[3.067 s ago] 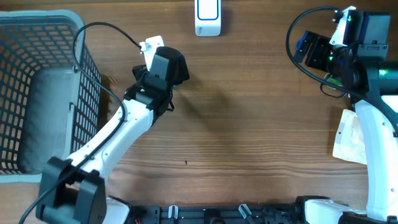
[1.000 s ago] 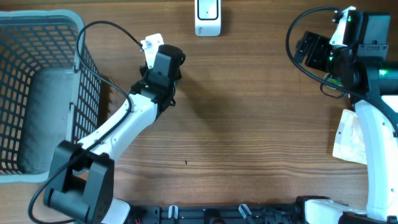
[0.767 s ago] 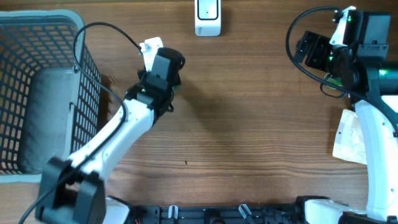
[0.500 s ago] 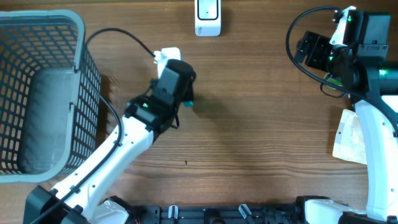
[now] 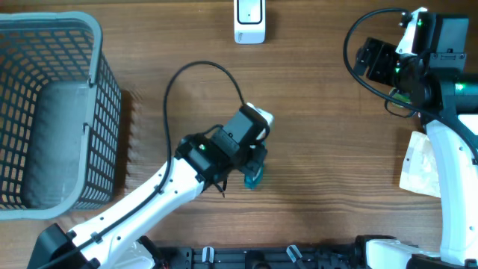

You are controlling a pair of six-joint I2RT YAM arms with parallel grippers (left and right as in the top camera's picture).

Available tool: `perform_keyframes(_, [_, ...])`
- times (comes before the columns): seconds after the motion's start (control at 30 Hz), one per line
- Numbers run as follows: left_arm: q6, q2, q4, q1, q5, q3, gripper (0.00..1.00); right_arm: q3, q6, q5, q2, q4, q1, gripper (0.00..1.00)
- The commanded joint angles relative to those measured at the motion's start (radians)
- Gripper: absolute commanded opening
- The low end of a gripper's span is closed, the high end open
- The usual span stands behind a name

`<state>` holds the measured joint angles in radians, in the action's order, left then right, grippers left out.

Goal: Scan the item barcode
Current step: 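Lift the mouthwash bottle with the left gripper and carry it toward centre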

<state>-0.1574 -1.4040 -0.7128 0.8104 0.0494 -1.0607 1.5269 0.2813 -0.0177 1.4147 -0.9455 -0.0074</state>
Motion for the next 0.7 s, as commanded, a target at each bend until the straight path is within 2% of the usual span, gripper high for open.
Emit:
perform_keyframes(0.0, [0.162,0.009,-0.035,0.029,0.081,-0.005,0.07,0.003,-0.016,0.017,0.008,-0.015,-0.002,0.96])
perform_keyframes(0.07, [0.209,0.009,-0.049,0.030,0.081,-0.004,0.04,0.003,-0.016,0.017,0.008,-0.029,-0.002,0.96])
perform_keyframes(0.3, [0.357,0.008,-0.061,-0.004,0.082,-0.003,0.04,0.003,-0.020,0.018,0.008,-0.090,-0.002,0.96])
perform_keyframes(0.5, [0.413,0.008,-0.055,-0.063,0.085,-0.003,0.04,0.003,-0.019,0.021,0.008,-0.095,-0.002,0.96])
perform_keyframes(0.57, [0.420,0.008,-0.042,-0.095,0.108,-0.004,0.09,0.003,-0.019,0.021,0.008,-0.095,-0.002,0.96])
perform_keyframes(0.67, [0.468,0.008,-0.031,-0.138,0.169,-0.004,0.11,0.003,-0.020,0.021,0.008,-0.095,-0.002,0.96])
